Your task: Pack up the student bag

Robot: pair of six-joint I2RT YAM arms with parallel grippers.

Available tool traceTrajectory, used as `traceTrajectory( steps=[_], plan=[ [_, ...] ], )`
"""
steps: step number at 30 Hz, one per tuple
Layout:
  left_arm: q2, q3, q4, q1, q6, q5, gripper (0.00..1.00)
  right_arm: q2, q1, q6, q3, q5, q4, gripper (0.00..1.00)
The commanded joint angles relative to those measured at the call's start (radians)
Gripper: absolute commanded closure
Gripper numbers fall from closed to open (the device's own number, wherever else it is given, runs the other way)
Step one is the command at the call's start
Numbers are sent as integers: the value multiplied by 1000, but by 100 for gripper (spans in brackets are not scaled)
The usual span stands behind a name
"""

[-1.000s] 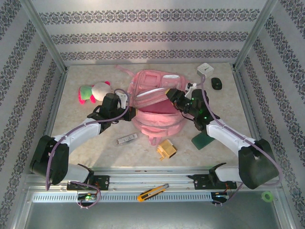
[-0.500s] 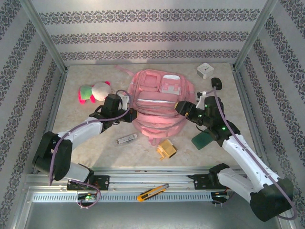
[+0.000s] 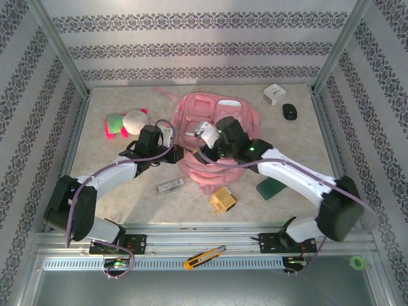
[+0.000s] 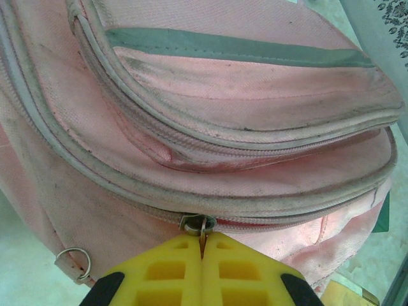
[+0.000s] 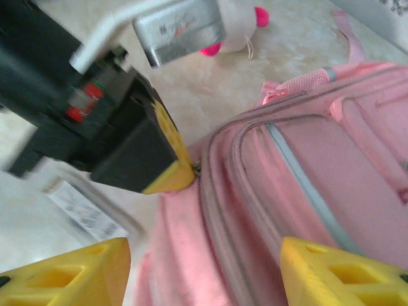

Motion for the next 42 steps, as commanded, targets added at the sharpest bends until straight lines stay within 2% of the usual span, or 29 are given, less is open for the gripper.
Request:
traceTrajectory(
  steps=[1, 3, 9, 11, 14, 16, 22, 28, 32, 42],
  plan=[
    [-9, 29, 61, 10, -14, 39, 100, 85, 25, -323, 63, 6, 13, 39],
    [-14, 28, 61, 10, -15, 40, 100, 134, 30, -426, 71, 7, 15, 41],
    [-31, 22, 56, 10, -7, 42, 100, 254, 30, -474, 132, 113, 42, 44],
    [-30, 22, 53, 10, -6, 36, 100, 267, 31, -504, 128, 130, 68, 56],
    [-31, 22, 34, 12, 2, -15, 100, 251, 32, -533, 106, 155, 105, 85],
    [-29, 25, 11, 16, 17, -61, 100, 214, 27, -557, 85, 124, 104, 100],
    [-9, 72, -58, 78, 58, -117, 100, 65, -56, -628, 10, -163, 40, 100],
    [41, 170, -98, 161, 122, -129, 100, -37, -153, -684, -9, -380, 2, 100],
    [101, 249, -108, 186, 166, -136, 100, -70, -209, -686, 5, -521, 2, 100],
    [285, 416, -102, 229, 240, -190, 100, -60, -269, -688, 81, -664, 6, 100]
  ],
)
